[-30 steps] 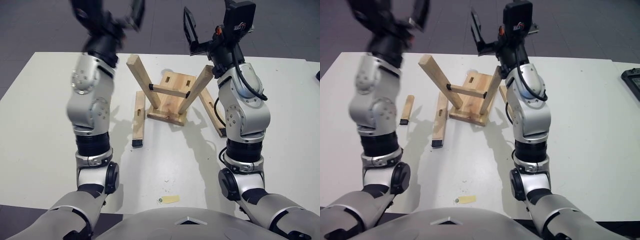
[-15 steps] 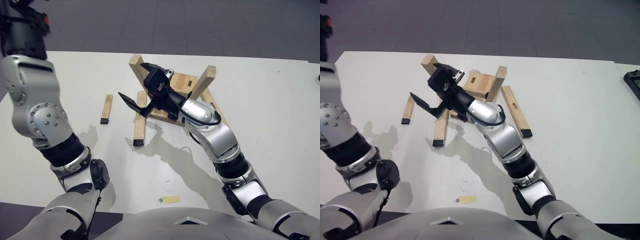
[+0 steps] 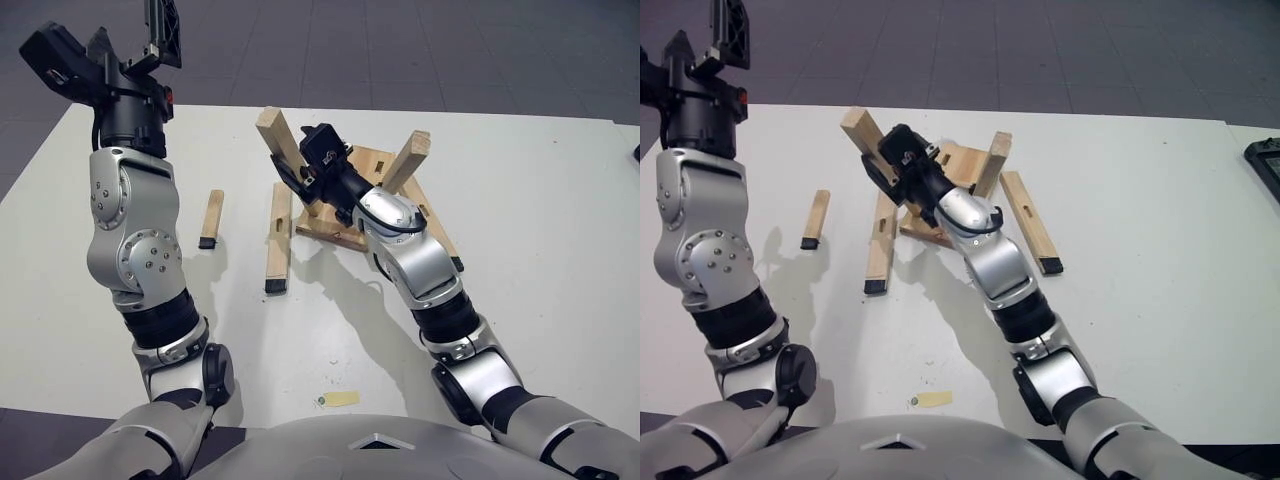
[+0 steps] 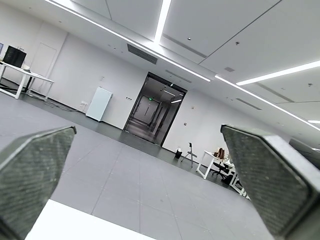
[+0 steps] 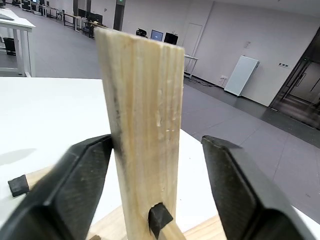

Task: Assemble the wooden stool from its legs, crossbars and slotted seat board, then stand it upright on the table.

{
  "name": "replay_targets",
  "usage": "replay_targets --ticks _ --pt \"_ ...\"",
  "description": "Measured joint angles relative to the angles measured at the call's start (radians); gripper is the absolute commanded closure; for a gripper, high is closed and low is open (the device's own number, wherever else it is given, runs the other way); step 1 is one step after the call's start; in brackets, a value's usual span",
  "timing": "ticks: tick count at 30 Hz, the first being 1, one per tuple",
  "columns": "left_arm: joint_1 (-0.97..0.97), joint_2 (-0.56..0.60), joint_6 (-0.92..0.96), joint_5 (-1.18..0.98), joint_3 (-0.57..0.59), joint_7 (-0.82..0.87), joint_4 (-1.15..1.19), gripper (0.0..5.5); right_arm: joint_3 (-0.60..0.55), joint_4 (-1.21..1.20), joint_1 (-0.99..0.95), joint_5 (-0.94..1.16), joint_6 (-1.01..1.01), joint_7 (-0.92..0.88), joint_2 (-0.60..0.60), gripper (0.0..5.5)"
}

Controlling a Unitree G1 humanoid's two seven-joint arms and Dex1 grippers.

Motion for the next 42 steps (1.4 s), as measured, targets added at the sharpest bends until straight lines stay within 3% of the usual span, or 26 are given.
replay_targets --ticks 3,10,14,21,26,31,35,37,40,42 --pt "0.003 0.000 -0.004 0.007 -0.002 0.001 0.010 0.10 -0.011 0.018 0.001 0.018 -0.001 0.018 0.012 3.37" --pt "0.011 0.000 -0.011 0.019 -0.004 0.001 0.030 0.10 -0.041 0.024 0.010 0.067 -0.013 0.107 0.007 3.37" --pt "0.010 0.003 -0.011 0.019 -0.005 -0.001 0.037 0.10 -0.044 -0.089 0.057 0.169 -0.001 0.320 -0.113 3.37" --pt "0.006 0.021 0.022 0.019 -0.026 -0.019 0.045 0.10 -0.129 -0.203 0.072 0.363 -0.016 0.746 -0.462 3.38" --pt "-0.001 0.034 0.045 0.020 -0.036 -0.028 0.046 0.10 -0.185 -0.106 0.072 0.380 -0.022 0.834 -0.590 2.34" --pt "0.002 0.038 0.067 0.019 -0.050 -0.036 0.034 0.10 -0.289 -0.215 0.090 0.520 0.006 0.899 -0.635 1.57" --pt "0.022 0.037 0.072 0.019 -0.048 -0.021 -0.001 0.10 -0.424 -0.326 0.089 0.679 0.099 0.847 -0.660 0.86" --pt "0.039 0.022 0.075 0.017 -0.041 0.005 -0.036 0.10 -0.468 -0.395 0.089 0.726 0.156 0.714 -0.639 0.56" --pt "0.045 -0.001 0.081 0.014 -0.039 0.032 -0.066 0.10 -0.456 -0.469 0.093 0.729 0.217 0.525 -0.569 0.13" --pt "0.045 -0.018 0.090 0.009 -0.045 0.051 -0.086 0.10 -0.411 -0.520 0.127 0.703 0.260 0.381 -0.511 0.13"
